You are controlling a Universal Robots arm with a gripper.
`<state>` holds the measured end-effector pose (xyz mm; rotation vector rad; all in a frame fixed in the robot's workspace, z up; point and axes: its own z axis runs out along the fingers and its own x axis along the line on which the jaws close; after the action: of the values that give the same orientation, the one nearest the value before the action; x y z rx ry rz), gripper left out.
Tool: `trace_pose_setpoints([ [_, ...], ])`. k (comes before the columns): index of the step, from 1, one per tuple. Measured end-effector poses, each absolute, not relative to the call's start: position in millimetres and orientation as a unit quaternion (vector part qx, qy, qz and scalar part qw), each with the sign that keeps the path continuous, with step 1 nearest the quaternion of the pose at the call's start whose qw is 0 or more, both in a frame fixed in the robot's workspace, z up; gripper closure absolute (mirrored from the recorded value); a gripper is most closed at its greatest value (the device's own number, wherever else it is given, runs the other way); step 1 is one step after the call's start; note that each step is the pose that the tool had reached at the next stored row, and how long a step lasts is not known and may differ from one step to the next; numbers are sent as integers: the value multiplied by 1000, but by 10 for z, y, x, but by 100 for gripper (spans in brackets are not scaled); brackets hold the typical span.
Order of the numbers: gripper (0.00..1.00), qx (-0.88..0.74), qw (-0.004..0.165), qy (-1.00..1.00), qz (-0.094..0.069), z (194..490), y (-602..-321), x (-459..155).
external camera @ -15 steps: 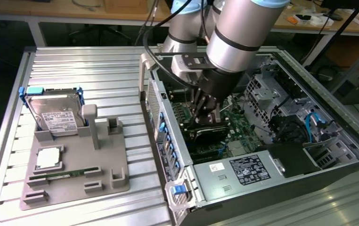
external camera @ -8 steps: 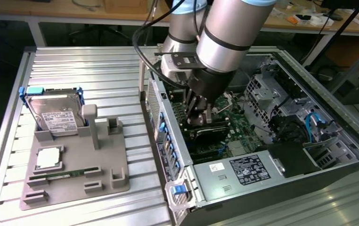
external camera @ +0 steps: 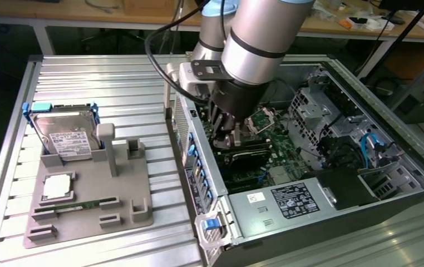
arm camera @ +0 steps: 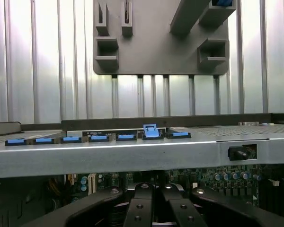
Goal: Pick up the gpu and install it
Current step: 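Press down on the gpu until it lock into place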
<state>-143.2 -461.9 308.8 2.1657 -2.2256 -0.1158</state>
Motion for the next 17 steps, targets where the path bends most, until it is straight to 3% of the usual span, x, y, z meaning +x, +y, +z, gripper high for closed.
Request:
trace_pose_setpoints([
  [12,89,696,16,-716,-38,3086,-4617,-1529],
  [17,89,696,16,-716,-38,3258,-4617,-1437],
])
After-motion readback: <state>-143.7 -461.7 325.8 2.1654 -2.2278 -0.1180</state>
